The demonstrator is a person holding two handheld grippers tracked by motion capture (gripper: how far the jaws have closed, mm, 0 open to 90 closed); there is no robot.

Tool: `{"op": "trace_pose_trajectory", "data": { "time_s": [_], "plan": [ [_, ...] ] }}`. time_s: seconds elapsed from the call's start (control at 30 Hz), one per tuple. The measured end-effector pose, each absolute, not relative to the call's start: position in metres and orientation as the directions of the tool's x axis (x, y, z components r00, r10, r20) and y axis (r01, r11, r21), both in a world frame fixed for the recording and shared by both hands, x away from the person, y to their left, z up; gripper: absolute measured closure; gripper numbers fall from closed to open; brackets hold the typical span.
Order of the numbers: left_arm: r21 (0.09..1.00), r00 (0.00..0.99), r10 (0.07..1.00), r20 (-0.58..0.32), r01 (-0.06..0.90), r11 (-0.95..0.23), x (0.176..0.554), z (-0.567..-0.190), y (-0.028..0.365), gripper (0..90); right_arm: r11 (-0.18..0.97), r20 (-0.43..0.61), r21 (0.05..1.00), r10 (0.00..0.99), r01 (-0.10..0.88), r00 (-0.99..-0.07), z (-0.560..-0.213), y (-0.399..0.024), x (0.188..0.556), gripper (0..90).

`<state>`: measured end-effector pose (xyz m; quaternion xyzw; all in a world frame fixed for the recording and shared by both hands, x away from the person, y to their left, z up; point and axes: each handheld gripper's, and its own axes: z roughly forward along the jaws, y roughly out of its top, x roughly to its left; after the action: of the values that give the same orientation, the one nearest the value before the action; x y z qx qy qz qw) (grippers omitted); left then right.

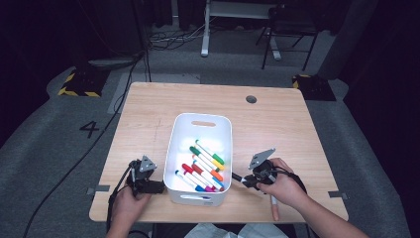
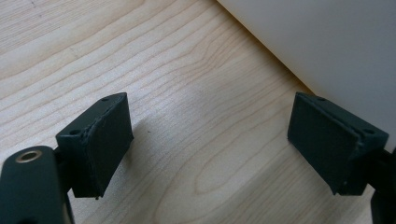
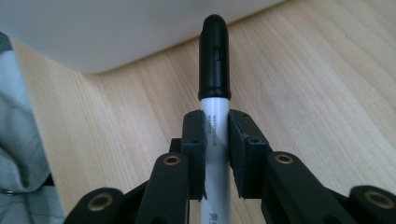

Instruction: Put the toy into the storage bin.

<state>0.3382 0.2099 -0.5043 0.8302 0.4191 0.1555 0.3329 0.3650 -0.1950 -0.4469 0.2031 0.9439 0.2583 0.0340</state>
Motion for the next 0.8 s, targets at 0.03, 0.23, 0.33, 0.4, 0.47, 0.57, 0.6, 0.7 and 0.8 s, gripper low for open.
{"op": "trace_pose_trajectory", "data": {
  "time_s": [0.03, 0.23, 0.33, 0.4, 0.47, 0.57, 0.6, 0.7, 0.8],
  "plan": [
    [0.683, 0.600, 0.800, -0.021, 0.592, -0.427, 0.338, -0.504, 0.210, 14.2, 0.778, 0.041, 0.518, 0.393, 0.356, -0.919, -0.445, -0.195, 0.365, 76.9],
    [0.683, 0.599, 0.800, -0.021, 0.593, -0.426, 0.338, -0.504, 0.210, 14.3, 0.767, 0.038, 0.532, 0.403, 0.359, -0.915, -0.425, -0.198, 0.362, 76.9],
    [0.681, 0.600, 0.799, -0.029, 0.597, -0.424, 0.338, -0.504, 0.210, 14.3, 0.758, 0.037, 0.545, 0.405, 0.358, -0.913, -0.416, -0.200, 0.361, 76.8],
    [0.682, 0.601, 0.799, -0.027, 0.596, -0.425, 0.338, -0.504, 0.210, 14.3, 0.750, 0.037, 0.554, 0.412, 0.362, -0.911, -0.410, -0.201, 0.361, 76.8],
    [0.682, 0.599, 0.801, -0.018, 0.593, -0.428, 0.337, -0.504, 0.210, 14.3, 0.750, 0.030, 0.555, 0.414, 0.360, -0.910, -0.404, -0.203, 0.361, 76.8],
    [0.682, 0.601, 0.799, -0.026, 0.595, -0.426, 0.337, -0.504, 0.210, 14.3, 0.740, 0.026, 0.574, 0.411, 0.350, -0.911, -0.395, -0.205, 0.361, 76.8],
    [0.680, 0.601, 0.799, -0.030, 0.597, -0.425, 0.337, -0.504, 0.210, 14.3, 0.735, 0.024, 0.581, 0.413, 0.349, -0.911, -0.390, -0.206, 0.360, 76.8],
    [0.679, 0.602, 0.798, -0.028, 0.597, -0.427, 0.337, -0.504, 0.210, 14.3, 0.726, 0.023, 0.595, 0.414, 0.345, -0.910, -0.380, -0.207, 0.359, 76.8],
    [0.679, 0.602, 0.798, -0.028, 0.597, -0.426, 0.337, -0.504, 0.210, 14.3, 0.716, 0.021, 0.611, 0.411, 0.337, -0.911, -0.370, -0.208, 0.359, 76.8]
  ]
}}
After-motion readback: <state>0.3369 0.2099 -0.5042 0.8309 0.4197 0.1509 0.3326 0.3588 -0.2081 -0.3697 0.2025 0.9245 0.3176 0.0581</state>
